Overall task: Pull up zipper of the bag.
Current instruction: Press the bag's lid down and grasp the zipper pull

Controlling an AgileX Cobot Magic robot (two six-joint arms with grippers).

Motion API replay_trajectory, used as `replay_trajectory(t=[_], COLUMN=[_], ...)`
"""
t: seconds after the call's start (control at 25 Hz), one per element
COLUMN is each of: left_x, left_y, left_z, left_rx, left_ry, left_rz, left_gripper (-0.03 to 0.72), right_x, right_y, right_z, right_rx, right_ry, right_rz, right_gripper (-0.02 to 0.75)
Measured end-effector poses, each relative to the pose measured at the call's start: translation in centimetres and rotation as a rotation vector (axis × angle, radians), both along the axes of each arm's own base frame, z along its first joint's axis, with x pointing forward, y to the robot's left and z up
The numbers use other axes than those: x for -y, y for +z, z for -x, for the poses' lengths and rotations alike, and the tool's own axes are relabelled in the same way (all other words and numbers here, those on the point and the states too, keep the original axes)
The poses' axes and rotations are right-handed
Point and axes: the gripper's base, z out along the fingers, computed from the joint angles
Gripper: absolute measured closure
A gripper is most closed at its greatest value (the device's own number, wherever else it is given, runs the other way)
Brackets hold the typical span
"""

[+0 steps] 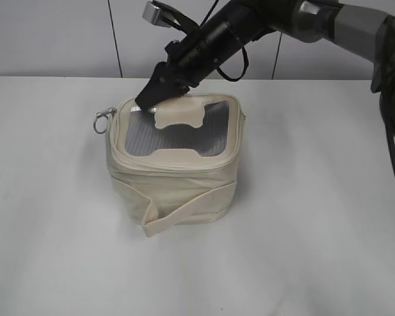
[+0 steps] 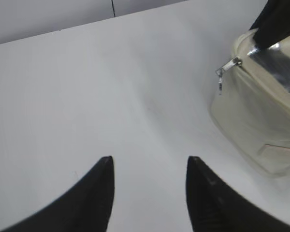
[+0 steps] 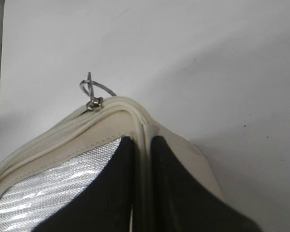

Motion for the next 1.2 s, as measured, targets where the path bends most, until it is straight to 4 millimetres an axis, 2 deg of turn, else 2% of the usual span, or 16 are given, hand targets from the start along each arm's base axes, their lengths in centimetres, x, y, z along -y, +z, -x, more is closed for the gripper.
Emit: replay_trajectory(t=[0.08,0.24,0.44,0.6,0.76,1.2], left_x=[0.5,3.0,6.3,8.0,8.8,9.0], left_y=[-1.6,-4.7,-7.1,-8.8,-10.2,-10.4], left_z=[-2.4,-6.2,-9.3,-10.3,-10.4,-10.2], left_rx=[-0.019,-0.098,-0.044,0.007,-0.035,-0.063], left_ry=[-0.049,-0.131,-0.156,-0.155,-0.186,-0.209], left_rz=[-0.056,-0.085,-0.177,-0.24,-0.26,-0.253], left_gripper=[0.305,0.253,0.244,0.244,0.242,0.241], right_x=[0.0,0.0,0.0,0.0,0.0,0.0], right_y=[0.0,0.0,0.0,0.0,0.0,0.0], right_z=[0.0,0.0,0.1,0.1,0.1,0.0], right_rx=[-0.007,-0.011,-0.014,-0.015,-0.015,-0.017], right_ry=[-0.001,-0.004,-0.004,-0.005,-0.005,-0.007], right_rz=[0.001,0.001,0.002,0.002,0.002,0.003], right_gripper=[0.654,0.654,0.654,0.654,0.654,0.654])
